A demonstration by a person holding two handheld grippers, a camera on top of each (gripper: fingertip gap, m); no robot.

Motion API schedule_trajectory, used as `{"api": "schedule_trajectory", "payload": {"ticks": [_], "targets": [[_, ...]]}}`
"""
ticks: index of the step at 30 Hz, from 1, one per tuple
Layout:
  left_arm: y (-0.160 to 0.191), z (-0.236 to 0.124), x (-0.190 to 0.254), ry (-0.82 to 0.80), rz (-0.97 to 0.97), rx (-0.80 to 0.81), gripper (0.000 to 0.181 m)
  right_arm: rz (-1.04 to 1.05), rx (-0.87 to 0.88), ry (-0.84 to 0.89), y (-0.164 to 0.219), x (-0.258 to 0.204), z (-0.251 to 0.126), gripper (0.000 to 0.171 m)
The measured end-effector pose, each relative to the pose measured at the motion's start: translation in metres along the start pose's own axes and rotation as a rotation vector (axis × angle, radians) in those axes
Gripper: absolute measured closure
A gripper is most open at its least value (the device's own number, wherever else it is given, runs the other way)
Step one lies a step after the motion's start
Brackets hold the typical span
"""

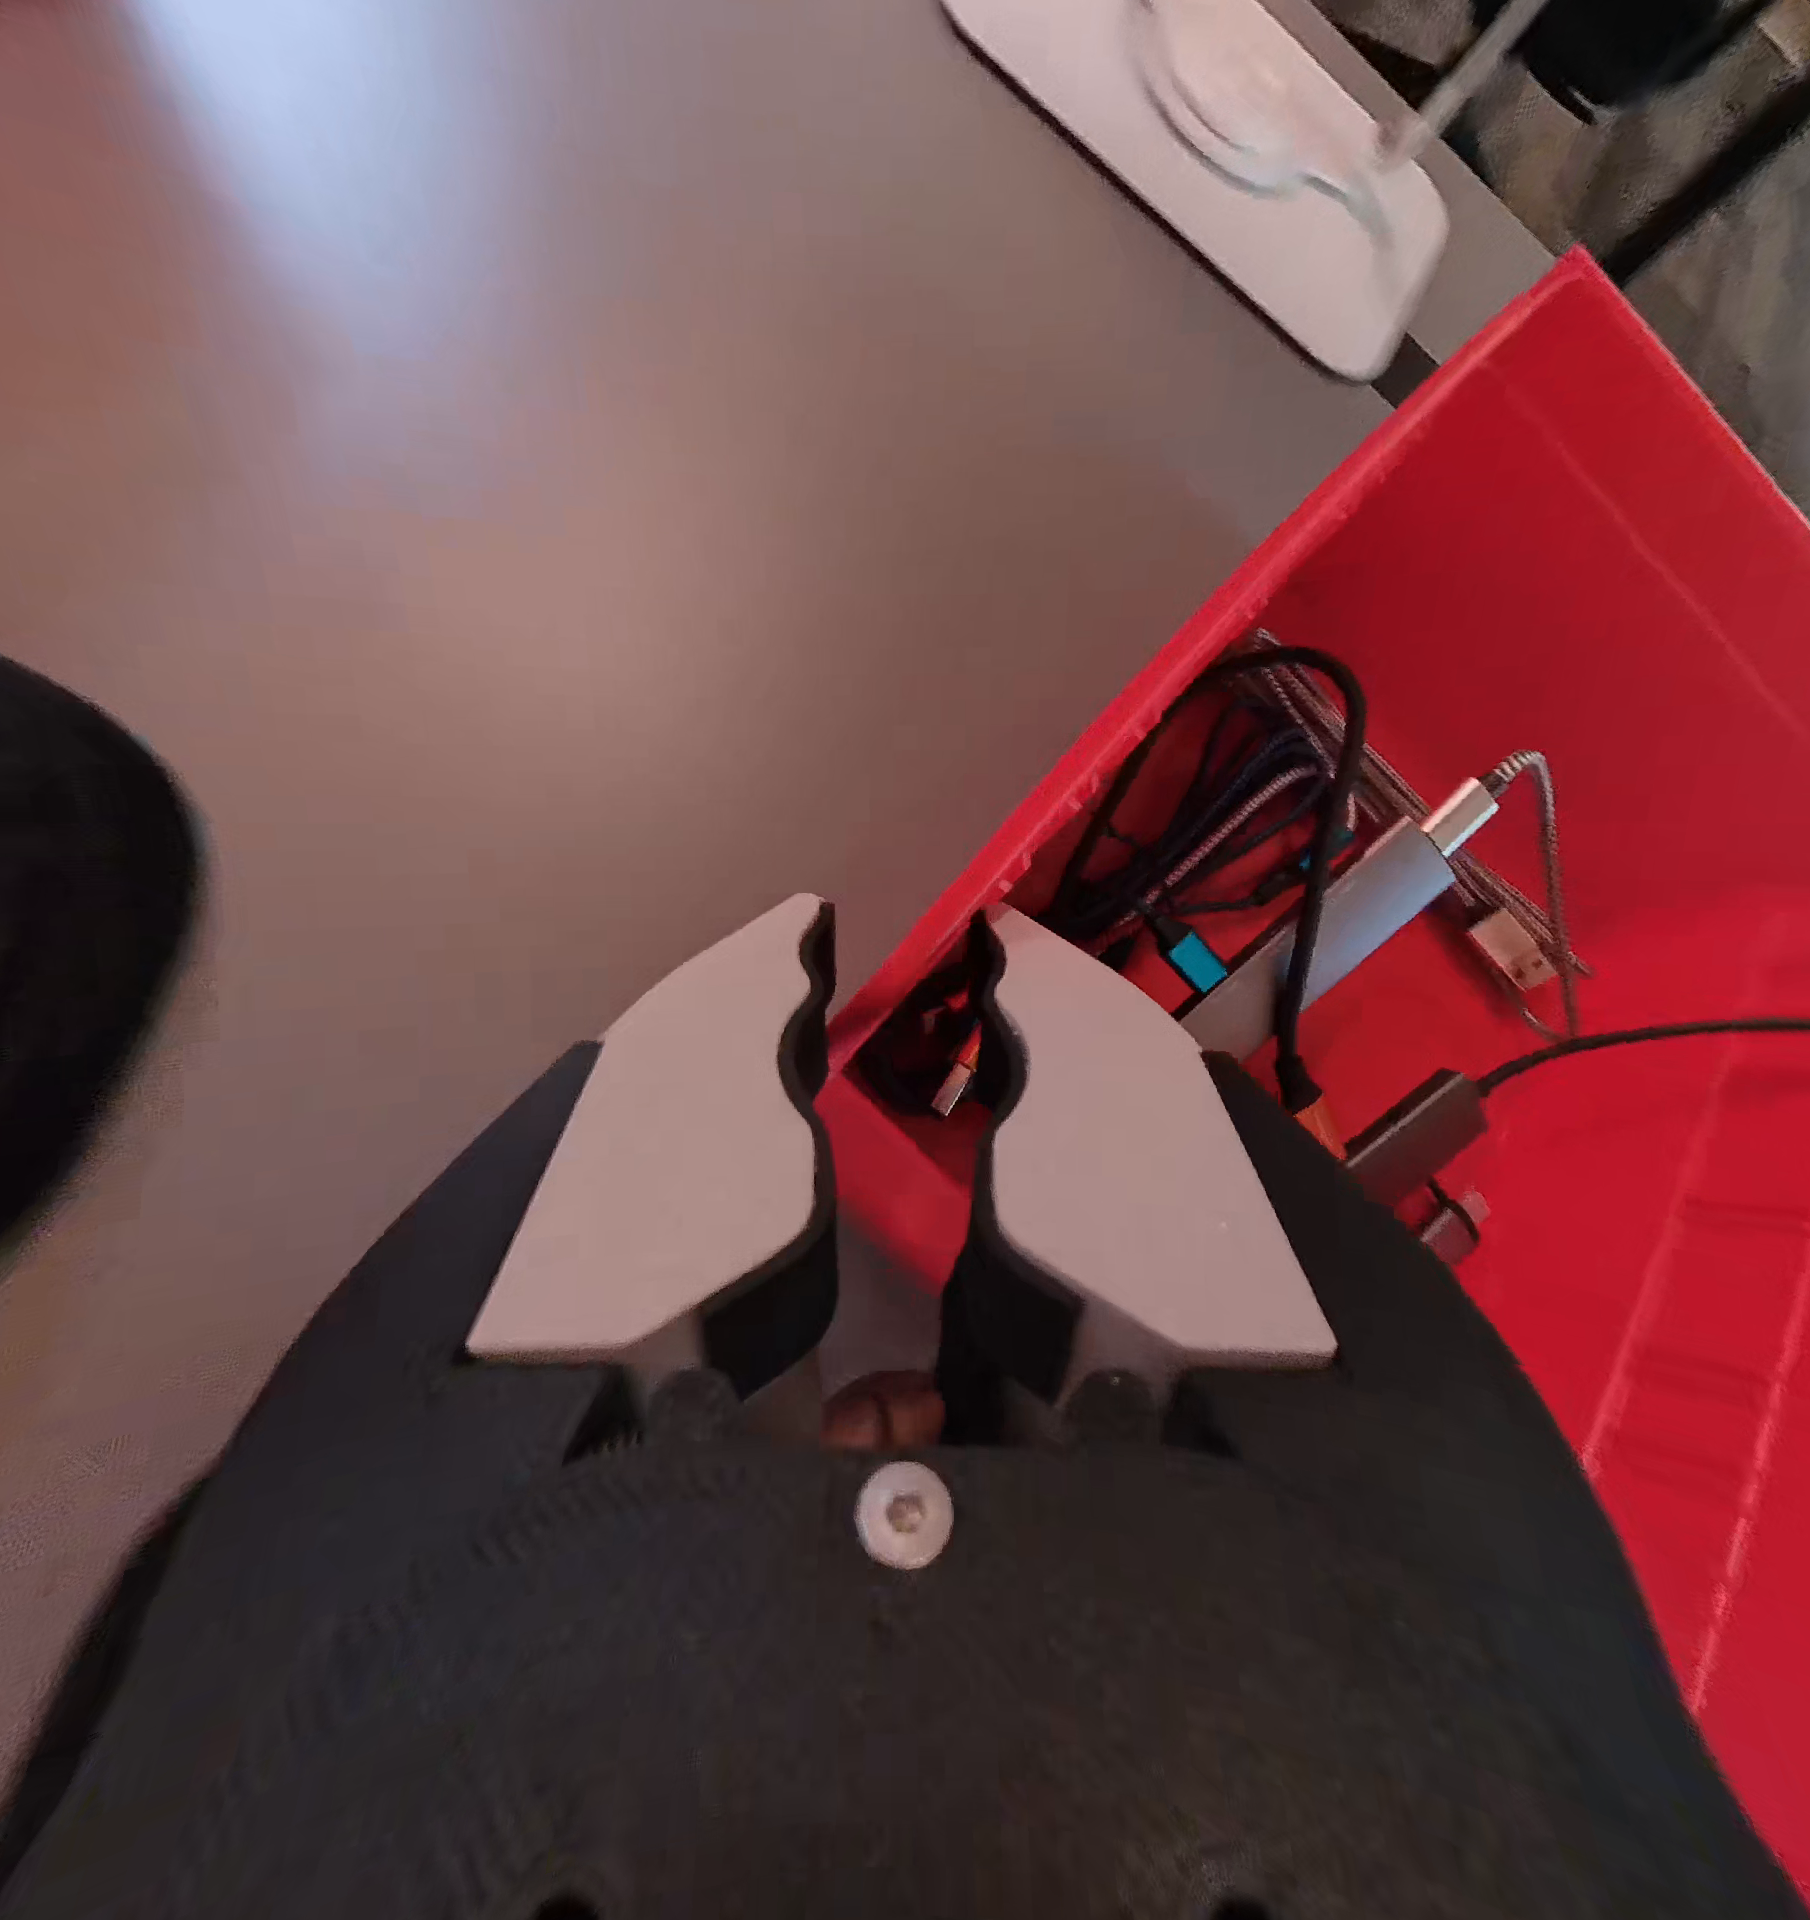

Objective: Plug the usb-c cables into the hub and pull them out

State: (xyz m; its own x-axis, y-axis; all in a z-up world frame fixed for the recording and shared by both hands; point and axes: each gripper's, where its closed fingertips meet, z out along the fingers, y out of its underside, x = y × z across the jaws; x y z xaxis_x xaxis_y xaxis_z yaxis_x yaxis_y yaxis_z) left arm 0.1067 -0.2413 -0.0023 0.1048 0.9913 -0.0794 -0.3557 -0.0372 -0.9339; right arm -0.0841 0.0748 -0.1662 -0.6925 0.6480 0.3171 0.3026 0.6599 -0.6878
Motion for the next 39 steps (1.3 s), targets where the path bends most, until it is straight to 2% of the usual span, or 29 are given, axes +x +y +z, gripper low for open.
{"api": "schedule_trajectory", "payload": {"ticks": [2, 4, 7, 9, 11, 15, 18, 21, 29, 31, 34, 35, 37, 39], "targets": [[0.020, -0.036, -0.083, -0.345, 0.087, -0.109, 0.131, -0.031, 0.023, -0.052, -0.018, -0.029, 0.004, 0.146], [0.047, -0.071, -0.140, -0.544, 0.122, -0.221, 0.128, -0.072, 0.042, -0.105, -0.033, -0.057, 0.006, 0.144], [0.103, -0.085, -0.174, -0.545, 0.031, -0.438, 0.122, -0.139, 0.067, -0.166, -0.054, -0.095, 0.011, 0.141], [0.128, -0.082, -0.180, -0.528, 0.043, -0.542, 0.126, -0.195, 0.075, -0.192, -0.067, -0.117, 0.014, 0.141], [0.139, -0.082, -0.191, -0.590, 0.103, -0.583, 0.157, -0.229, 0.094, -0.218, -0.080, -0.136, 0.018, 0.140], [0.136, -0.087, -0.186, -0.624, 0.038, -0.548, 0.165, -0.221, 0.171, -0.287, -0.105, -0.169, 0.027, 0.140], [0.129, -0.100, -0.177, -0.733, 0.134, -0.553, 0.166, -0.208, 0.230, -0.343, -0.120, -0.190, 0.031, 0.140], [0.124, -0.108, -0.162, -0.764, 0.241, -0.598, 0.168, -0.206, 0.284, -0.403, -0.132, -0.207, 0.033, 0.140], [0.116, -0.132, -0.123, -0.656, 0.232, -0.717, 0.174, -0.143, 0.414, -0.516, -0.148, -0.230, 0.032, 0.140], [0.114, -0.140, -0.115, -0.615, 0.208, -0.763, 0.172, -0.096, 0.552, -0.476, -0.162, -0.224, 0.011, 0.133], [0.110, -0.148, -0.102, -0.533, 0.147, -0.809, 0.164, -0.013, 0.812, -0.444, -0.182, -0.227, -0.037, 0.121], [0.106, -0.149, -0.102, -0.538, 0.135, -0.784, 0.152, -0.004, 0.856, -0.466, -0.183, -0.238, -0.048, 0.120], [0.101, -0.146, -0.105, -0.560, 0.116, -0.709, 0.136, -0.038, 0.812, -0.494, -0.179, -0.264, -0.049, 0.118], [0.113, -0.147, -0.108, -0.559, 0.073, -0.714, 0.130, -0.073, 0.662, -0.454, -0.171, -0.279, -0.022, 0.119]]}}
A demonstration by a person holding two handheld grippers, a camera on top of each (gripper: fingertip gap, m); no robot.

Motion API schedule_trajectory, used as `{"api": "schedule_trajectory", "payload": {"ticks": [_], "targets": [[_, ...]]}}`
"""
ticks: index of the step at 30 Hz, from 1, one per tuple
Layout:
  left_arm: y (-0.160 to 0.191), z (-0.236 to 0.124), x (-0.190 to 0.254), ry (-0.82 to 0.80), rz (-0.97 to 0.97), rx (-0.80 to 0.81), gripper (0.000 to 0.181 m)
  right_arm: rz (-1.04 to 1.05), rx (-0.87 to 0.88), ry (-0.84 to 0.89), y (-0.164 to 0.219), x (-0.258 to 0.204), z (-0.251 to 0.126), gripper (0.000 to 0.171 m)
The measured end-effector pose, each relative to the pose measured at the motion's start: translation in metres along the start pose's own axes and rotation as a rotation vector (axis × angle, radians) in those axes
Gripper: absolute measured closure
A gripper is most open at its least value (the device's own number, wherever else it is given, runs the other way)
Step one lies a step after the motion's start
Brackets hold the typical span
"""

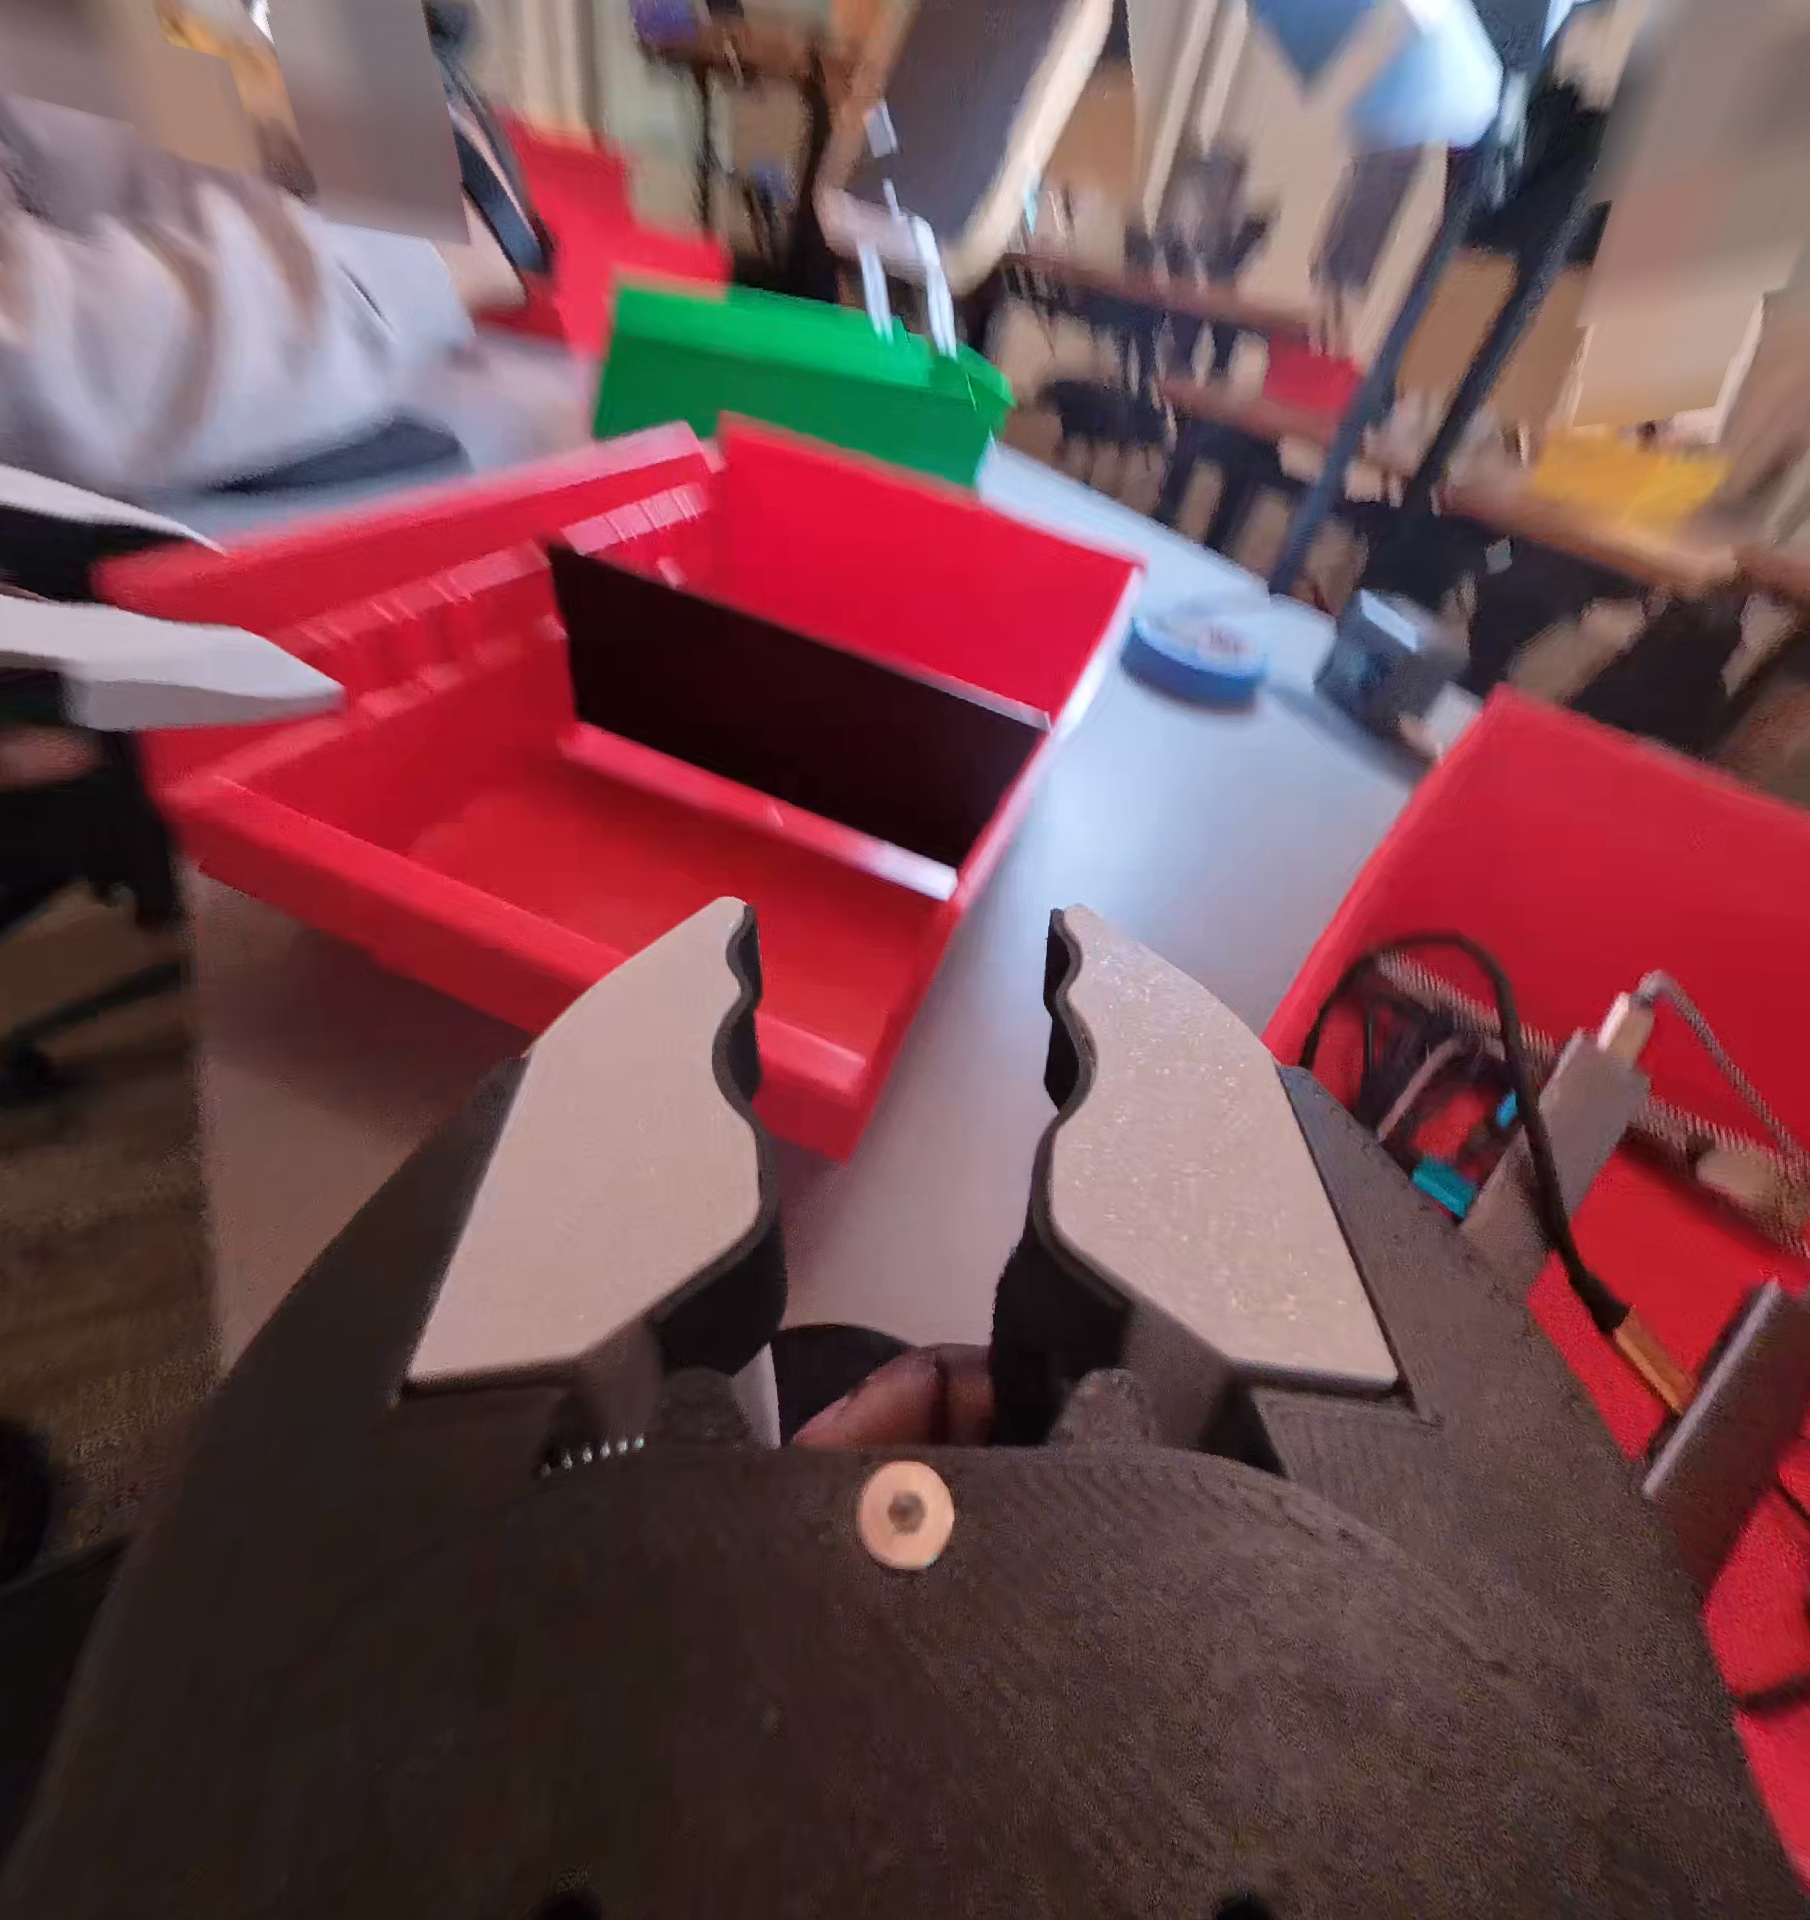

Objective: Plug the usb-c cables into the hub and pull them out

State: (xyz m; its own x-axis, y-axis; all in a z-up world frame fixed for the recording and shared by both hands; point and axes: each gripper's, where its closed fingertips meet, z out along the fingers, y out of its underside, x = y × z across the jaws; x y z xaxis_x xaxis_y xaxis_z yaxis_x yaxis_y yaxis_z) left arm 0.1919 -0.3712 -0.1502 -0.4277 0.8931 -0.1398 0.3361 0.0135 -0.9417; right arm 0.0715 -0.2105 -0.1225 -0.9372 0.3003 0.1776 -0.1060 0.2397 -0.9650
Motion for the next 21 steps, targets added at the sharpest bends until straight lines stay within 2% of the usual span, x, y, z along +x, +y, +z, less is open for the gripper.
{"api": "schedule_trajectory", "payload": {"ticks": [2, 3, 4, 6, 8, 10, 13, 16, 18, 21], "targets": [[0.012, 0.010, 0.006, 0.046, -0.020, -0.027, 0.130, 0.023, -0.145, 0.028, 0.023, 0.007, 0.018, 0.123], [0.013, 0.014, 0.010, 0.066, -0.026, -0.008, 0.140, 0.033, -0.180, 0.020, 0.029, 0.008, 0.024, 0.127], [0.011, 0.016, 0.013, 0.071, -0.036, 0.029, 0.153, 0.027, -0.203, 0.016, 0.034, 0.009, 0.030, 0.140], [0.006, 0.017, 0.012, 0.032, -0.015, 0.058, 0.158, -0.020, -0.234, -0.007, 0.037, 0.005, 0.037, 0.162], [-0.002, 0.011, 0.009, -0.067, 0.120, 0.075, 0.164, -0.123, -0.188, 0.031, 0.027, 0.007, 0.036, 0.162], [-0.021, -0.002, 0.013, -0.044, 0.062, 0.177, 0.164, -0.158, -0.087, 0.052, 0.008, 0.010, 0.025, 0.162], [-0.061, -0.024, 0.018, -0.053, 0.006, 0.375, 0.164, -0.203, 0.085, 0.107, -0.036, 0.017, -0.004, 0.163], [-0.111, -0.047, 0.043, -0.038, 0.018, 0.580, 0.164, -0.257, 0.215, 0.219, -0.074, 0.040, -0.048, 0.163], [-0.142, -0.054, 0.075, 0.012, 0.047, 0.687, 0.165, -0.284, 0.284, 0.311, -0.087, 0.063, -0.086, 0.163], [-0.179, -0.053, 0.145, 0.170, 0.067, 0.784, 0.165, -0.350, 0.336, 0.493, -0.089, 0.105, -0.157, 0.163]]}}
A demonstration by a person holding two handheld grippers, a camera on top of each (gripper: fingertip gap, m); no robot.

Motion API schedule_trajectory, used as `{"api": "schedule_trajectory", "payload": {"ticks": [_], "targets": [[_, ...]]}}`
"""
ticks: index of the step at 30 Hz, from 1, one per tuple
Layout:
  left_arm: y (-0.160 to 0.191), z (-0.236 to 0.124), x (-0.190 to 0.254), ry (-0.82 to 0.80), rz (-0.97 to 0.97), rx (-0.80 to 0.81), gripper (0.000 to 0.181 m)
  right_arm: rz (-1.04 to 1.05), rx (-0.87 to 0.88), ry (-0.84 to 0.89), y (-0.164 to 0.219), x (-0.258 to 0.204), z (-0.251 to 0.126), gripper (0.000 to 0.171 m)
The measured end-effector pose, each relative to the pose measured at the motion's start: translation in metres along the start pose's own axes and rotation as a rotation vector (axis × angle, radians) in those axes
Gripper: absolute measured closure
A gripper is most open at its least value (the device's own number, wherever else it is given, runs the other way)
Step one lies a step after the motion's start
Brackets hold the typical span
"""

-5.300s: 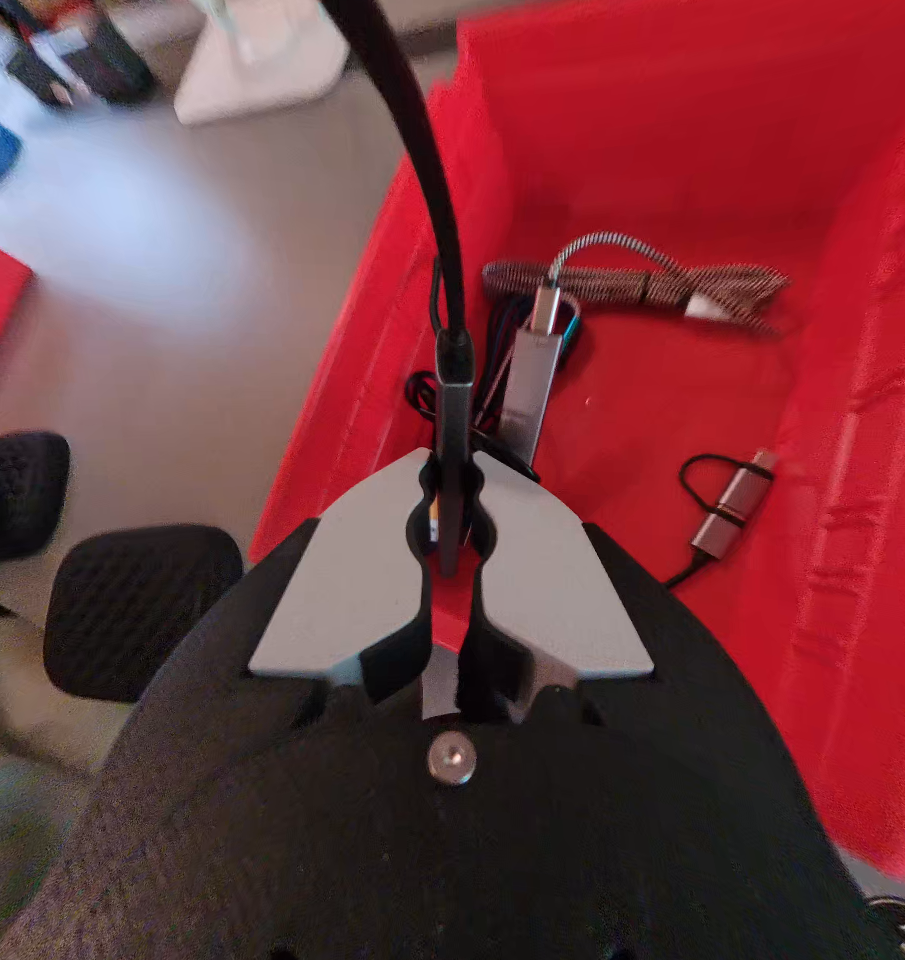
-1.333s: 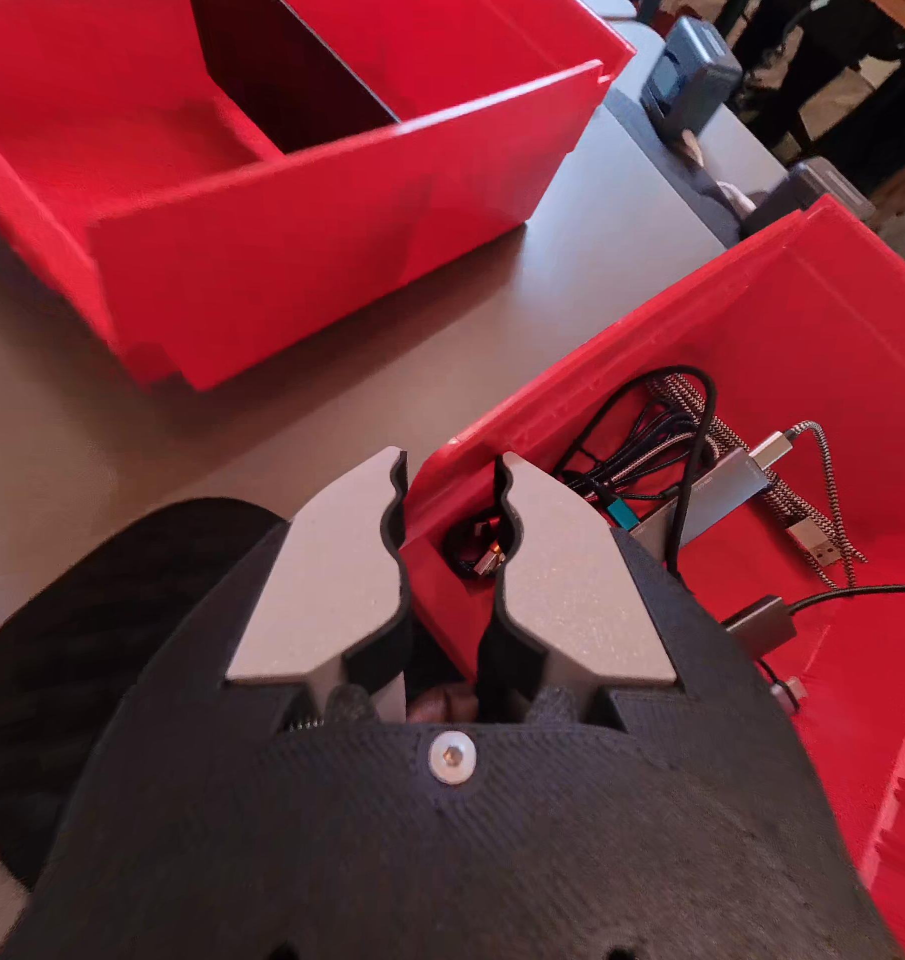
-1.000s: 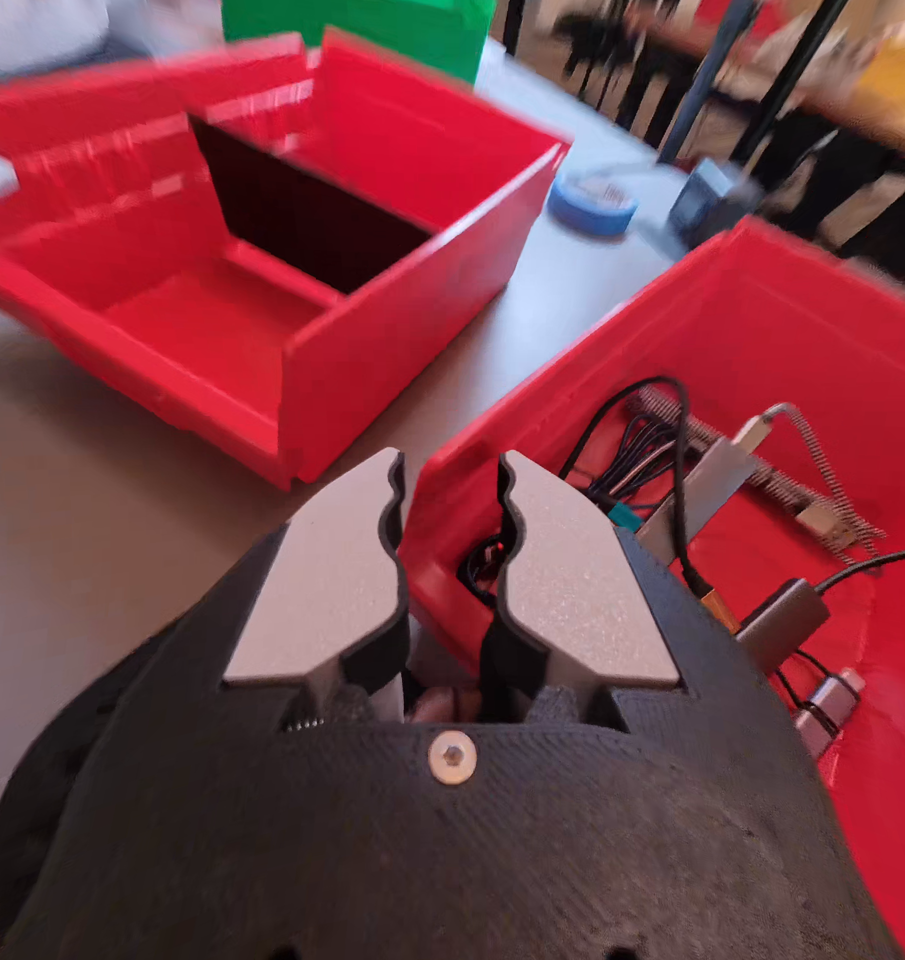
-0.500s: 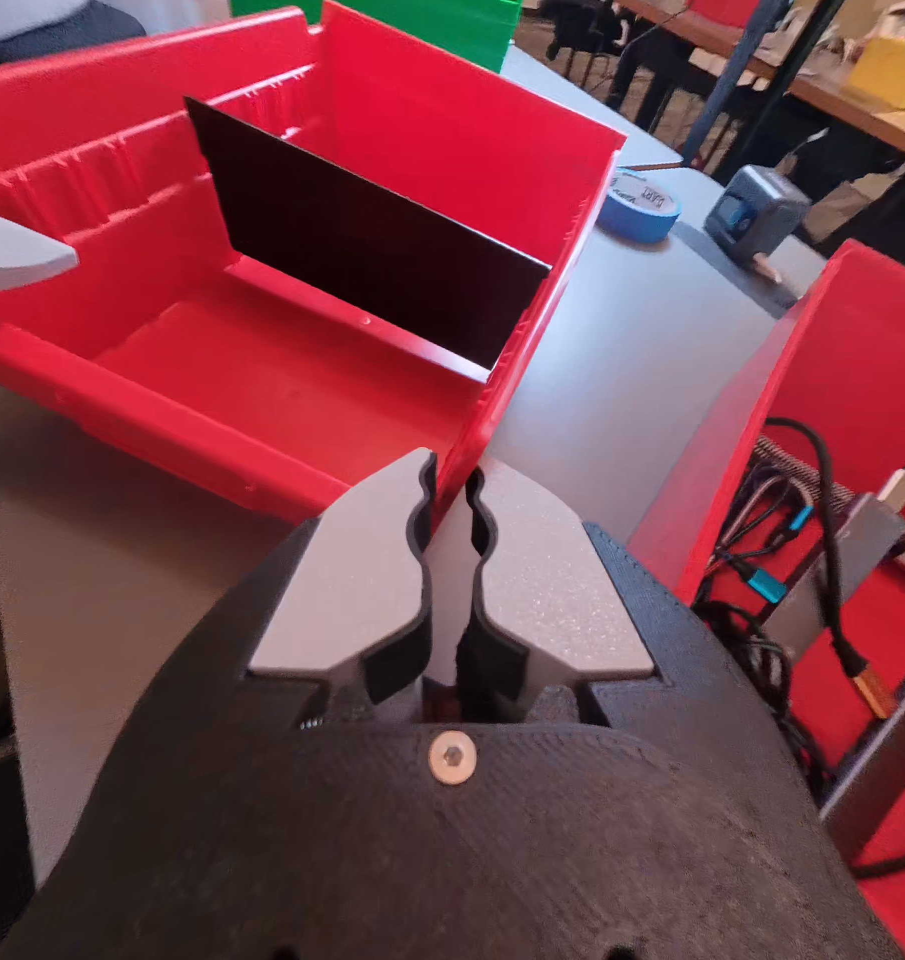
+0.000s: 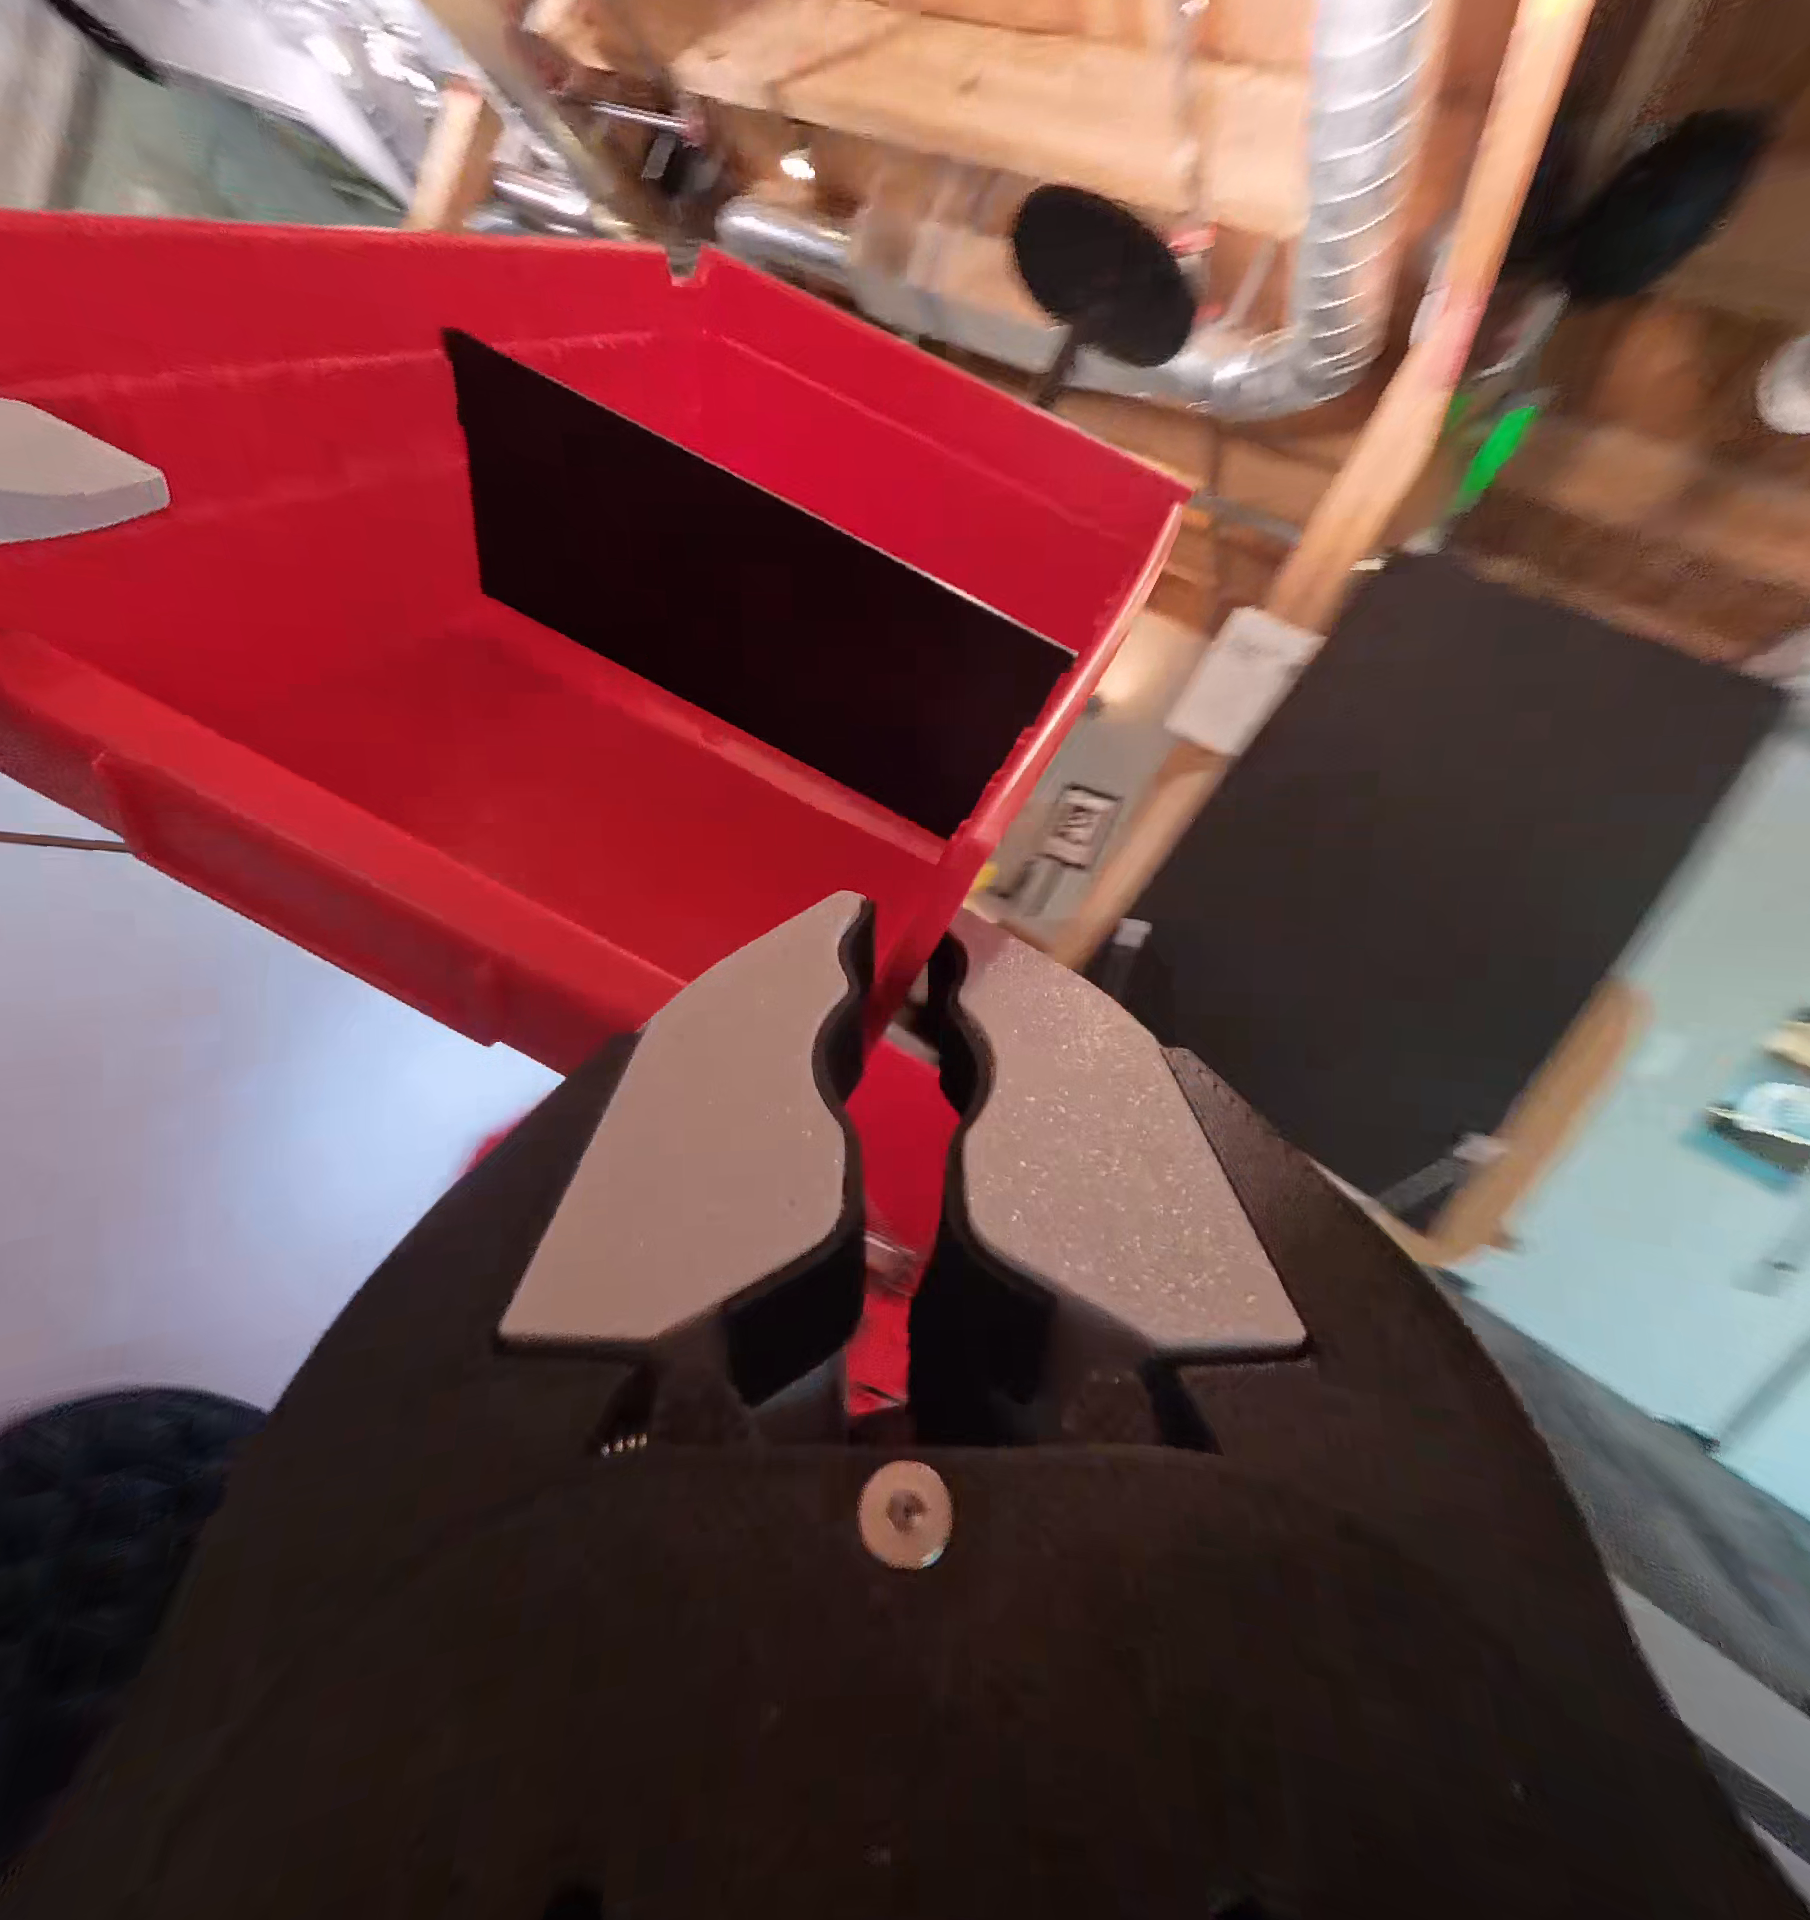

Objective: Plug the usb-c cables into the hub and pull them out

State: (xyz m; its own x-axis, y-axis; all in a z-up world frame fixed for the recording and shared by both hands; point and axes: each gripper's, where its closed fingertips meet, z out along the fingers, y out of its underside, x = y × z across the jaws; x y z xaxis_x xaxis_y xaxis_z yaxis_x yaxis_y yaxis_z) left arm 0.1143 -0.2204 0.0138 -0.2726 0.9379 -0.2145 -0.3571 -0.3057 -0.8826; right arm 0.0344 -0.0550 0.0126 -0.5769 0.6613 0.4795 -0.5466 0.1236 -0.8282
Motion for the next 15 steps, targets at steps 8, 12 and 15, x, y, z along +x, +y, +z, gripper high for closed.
{"api": "schedule_trajectory", "payload": {"ticks": [8, 12, 15], "targets": [[0.001, 0.088, 0.218, 0.446, -0.174, -0.054, 0.166, -0.081, -0.209, 0.357, 0.065, 0.162, -0.125, 0.163], [0.026, 0.102, 0.309, 0.575, -0.181, -0.177, 0.166, -0.014, -0.339, 0.465, 0.116, 0.211, -0.172, 0.163], [0.055, 0.101, 0.361, 0.642, -0.168, -0.279, 0.166, 0.024, -0.422, 0.491, 0.158, 0.232, -0.200, 0.164]]}}
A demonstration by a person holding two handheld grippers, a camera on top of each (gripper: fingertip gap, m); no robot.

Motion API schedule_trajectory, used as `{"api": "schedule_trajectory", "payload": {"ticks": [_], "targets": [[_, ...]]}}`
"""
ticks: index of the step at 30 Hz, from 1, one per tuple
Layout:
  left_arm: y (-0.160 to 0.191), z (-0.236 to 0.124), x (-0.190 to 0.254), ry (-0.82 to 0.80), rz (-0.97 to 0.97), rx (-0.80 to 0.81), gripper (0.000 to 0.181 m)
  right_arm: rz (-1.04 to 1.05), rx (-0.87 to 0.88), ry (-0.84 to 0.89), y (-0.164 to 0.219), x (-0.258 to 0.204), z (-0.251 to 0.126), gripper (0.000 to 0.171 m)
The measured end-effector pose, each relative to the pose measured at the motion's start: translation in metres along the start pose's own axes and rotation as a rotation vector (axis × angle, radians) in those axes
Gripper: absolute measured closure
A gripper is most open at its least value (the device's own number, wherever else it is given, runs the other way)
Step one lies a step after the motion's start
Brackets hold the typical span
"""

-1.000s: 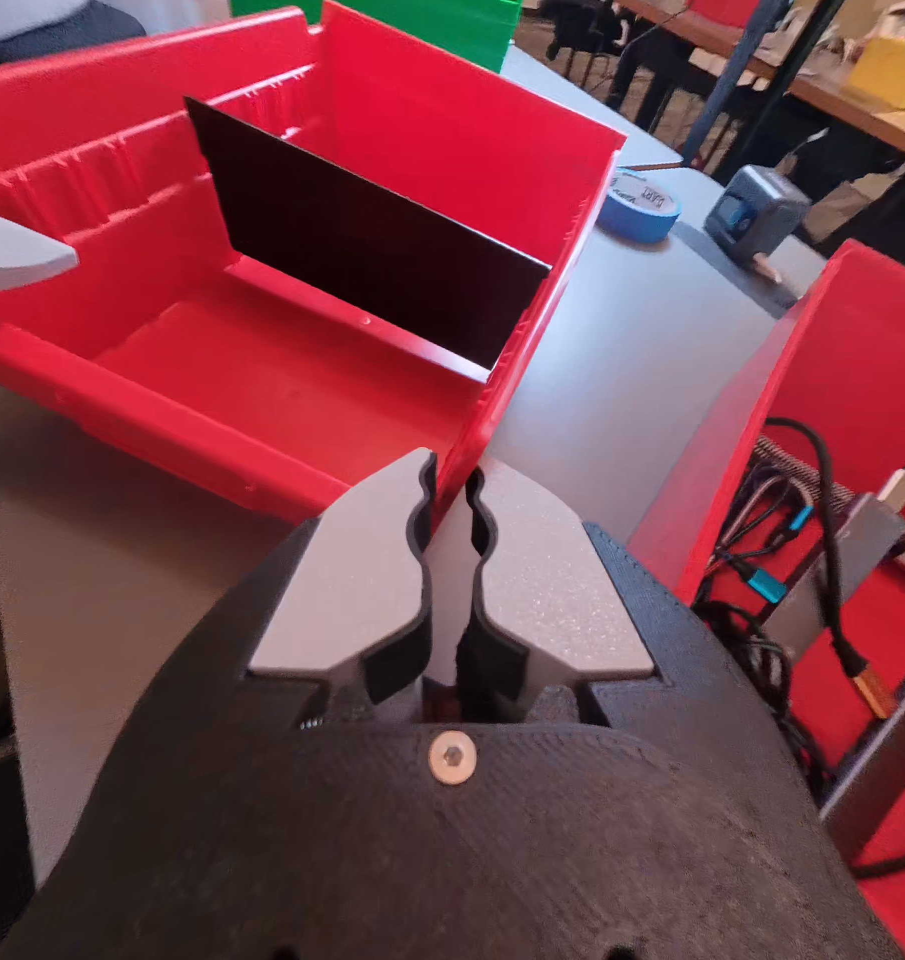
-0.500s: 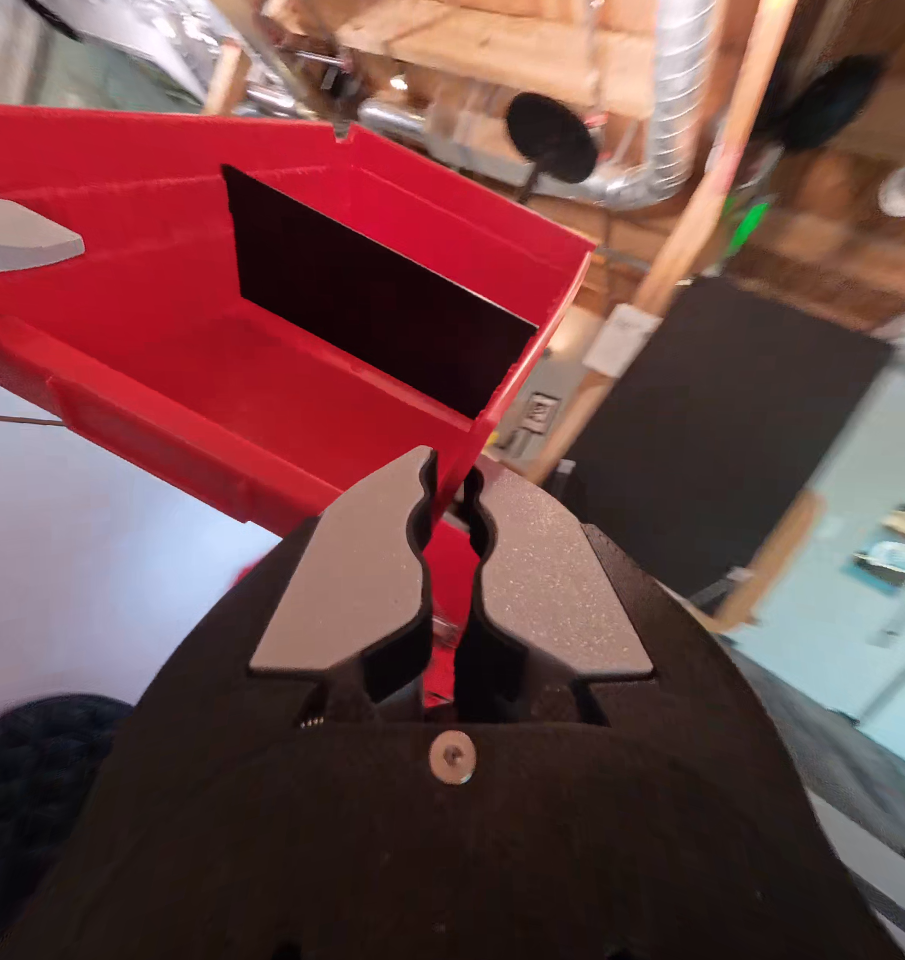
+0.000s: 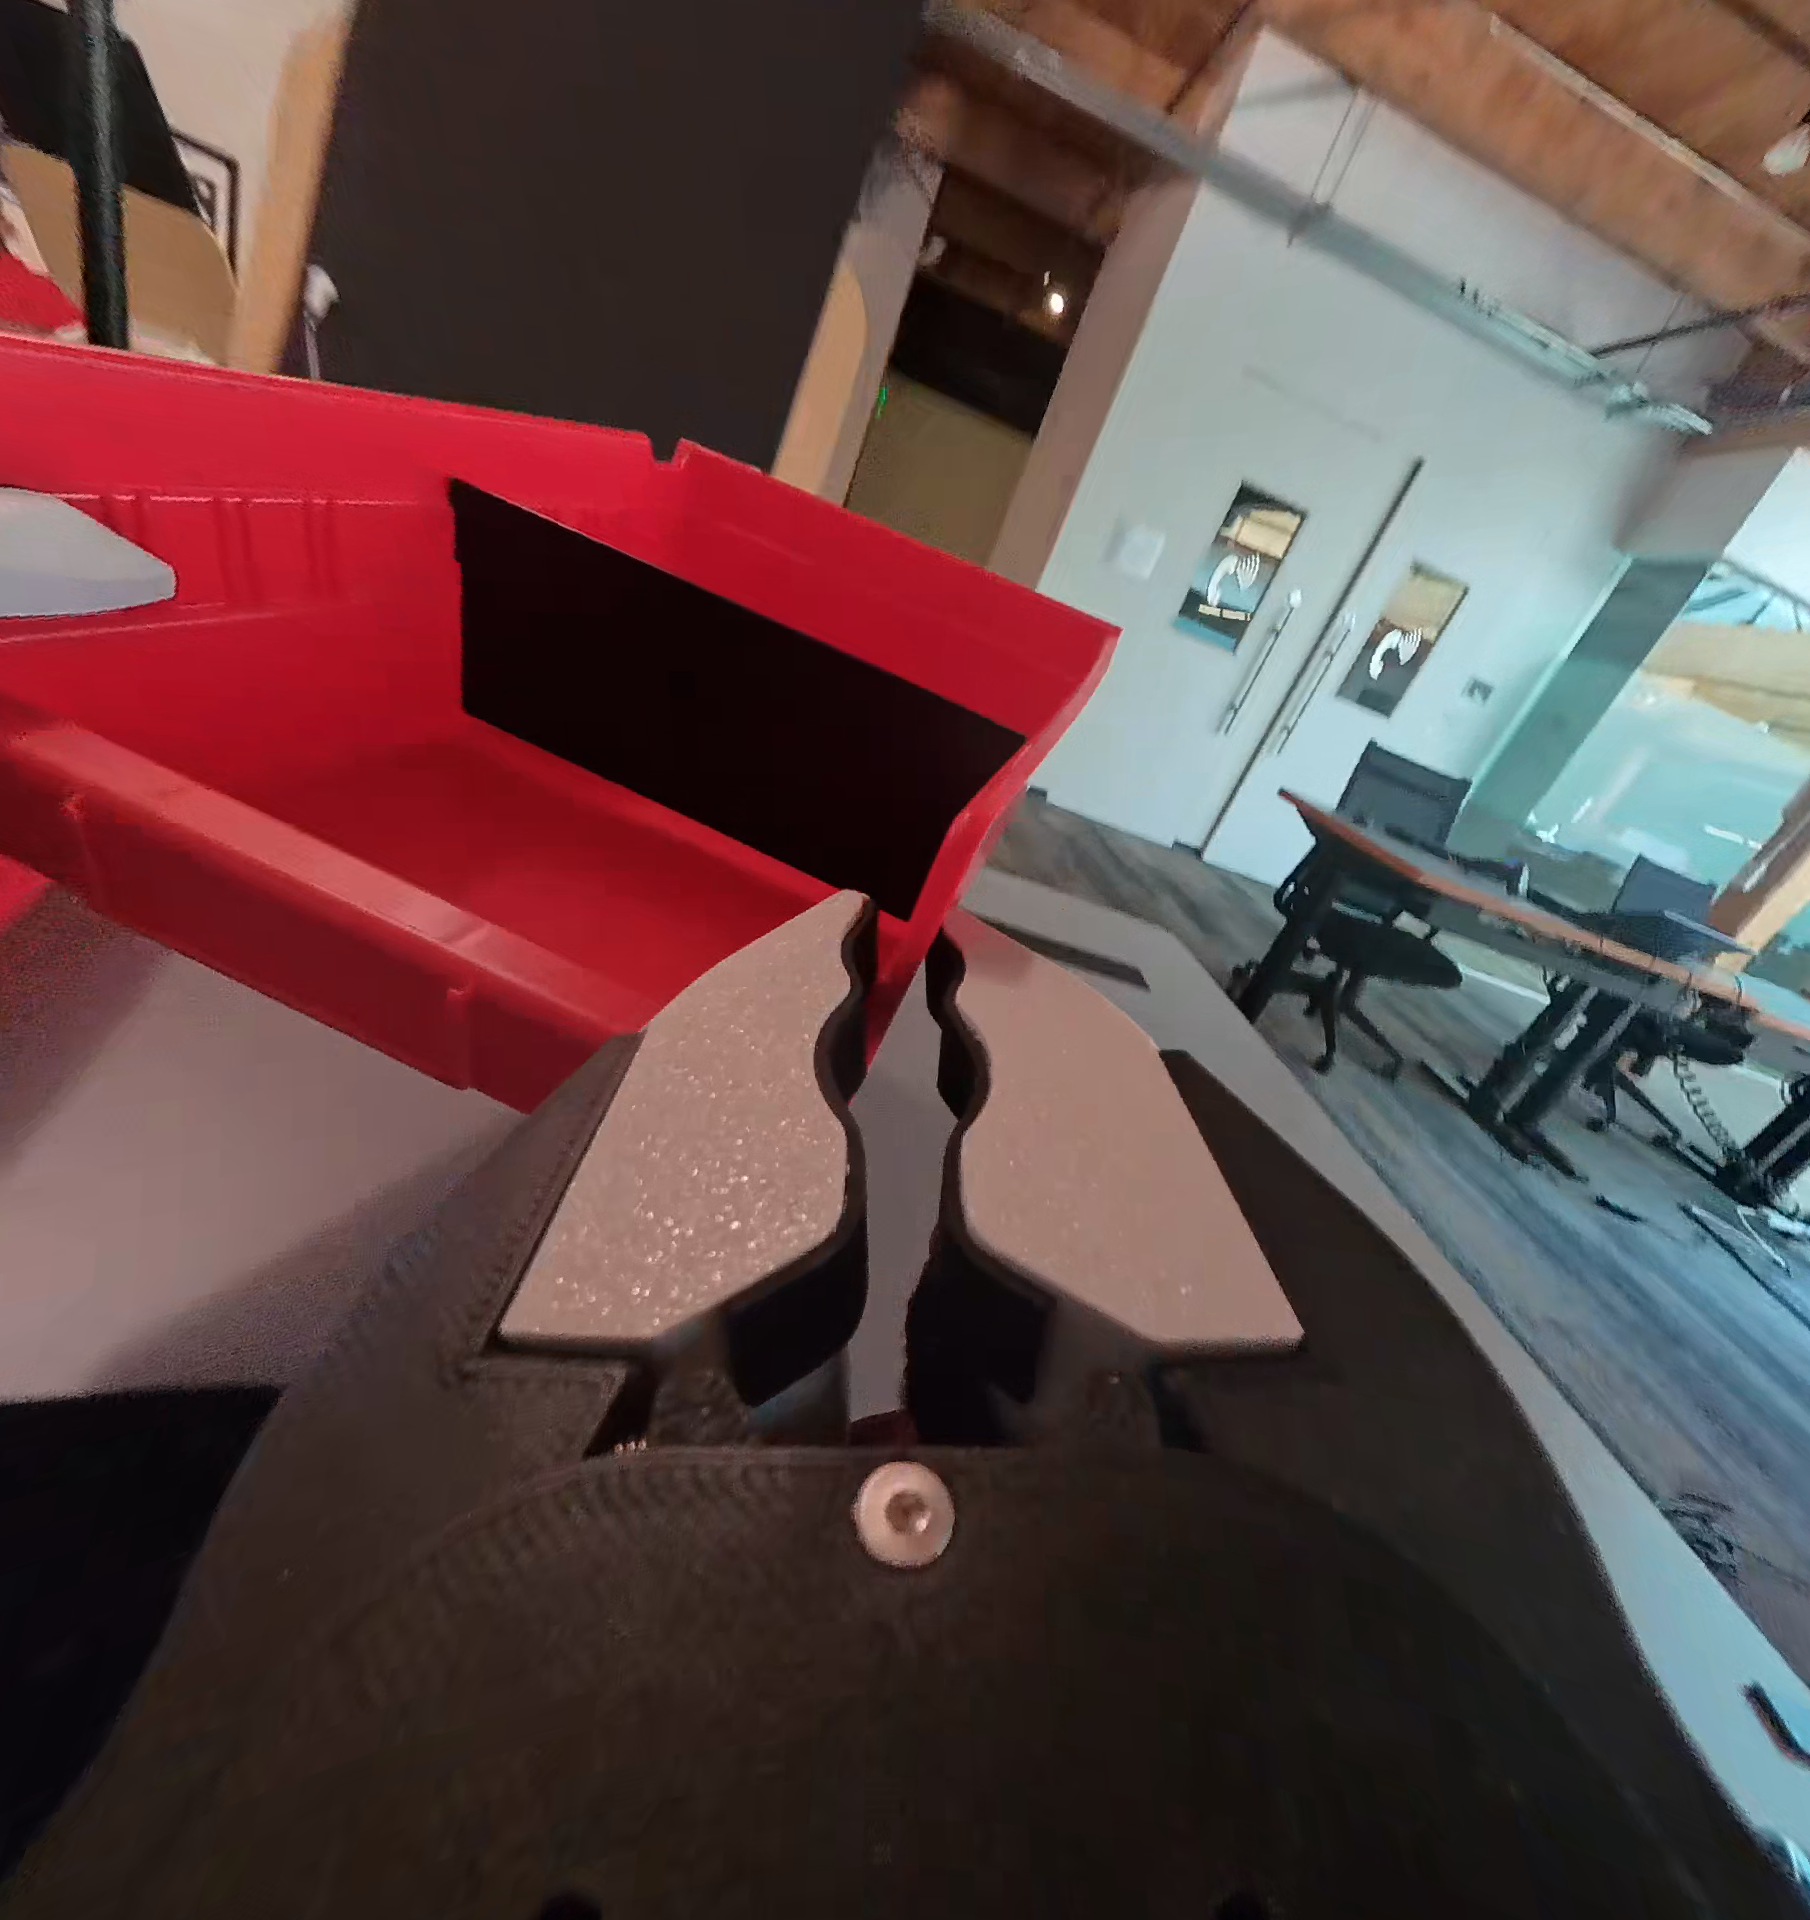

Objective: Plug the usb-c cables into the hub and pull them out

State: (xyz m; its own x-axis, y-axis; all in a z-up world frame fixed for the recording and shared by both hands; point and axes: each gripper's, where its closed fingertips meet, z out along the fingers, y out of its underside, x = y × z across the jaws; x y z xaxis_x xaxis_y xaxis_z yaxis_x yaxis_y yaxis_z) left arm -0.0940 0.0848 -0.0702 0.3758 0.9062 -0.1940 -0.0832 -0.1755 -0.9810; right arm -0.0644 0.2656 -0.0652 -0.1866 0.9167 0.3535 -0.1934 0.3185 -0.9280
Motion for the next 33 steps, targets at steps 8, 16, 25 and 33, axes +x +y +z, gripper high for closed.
{"api": "schedule_trajectory", "payload": {"ticks": [8, 16, 25, 33], "targets": [[0.060, 0.039, 0.048, 0.104, -0.009, -0.205, 0.162, 0.052, -0.137, -0.044, 0.076, 0.024, 0.005, 0.164], [0.071, 0.041, 0.064, 0.164, 0.016, -0.250, 0.130, 0.103, -0.268, -0.148, 0.101, 0.018, 0.005, 0.160], [0.047, -0.056, 0.020, 0.222, 0.228, -0.312, 0.110, 0.005, -0.093, -0.358, 0.037, 0.005, -0.022, 0.112], [0.123, -0.108, -0.073, 0.083, 0.482, -0.640, 0.124, -0.395, -0.388, -0.690, 0.078, -0.100, -0.014, 0.111]]}}
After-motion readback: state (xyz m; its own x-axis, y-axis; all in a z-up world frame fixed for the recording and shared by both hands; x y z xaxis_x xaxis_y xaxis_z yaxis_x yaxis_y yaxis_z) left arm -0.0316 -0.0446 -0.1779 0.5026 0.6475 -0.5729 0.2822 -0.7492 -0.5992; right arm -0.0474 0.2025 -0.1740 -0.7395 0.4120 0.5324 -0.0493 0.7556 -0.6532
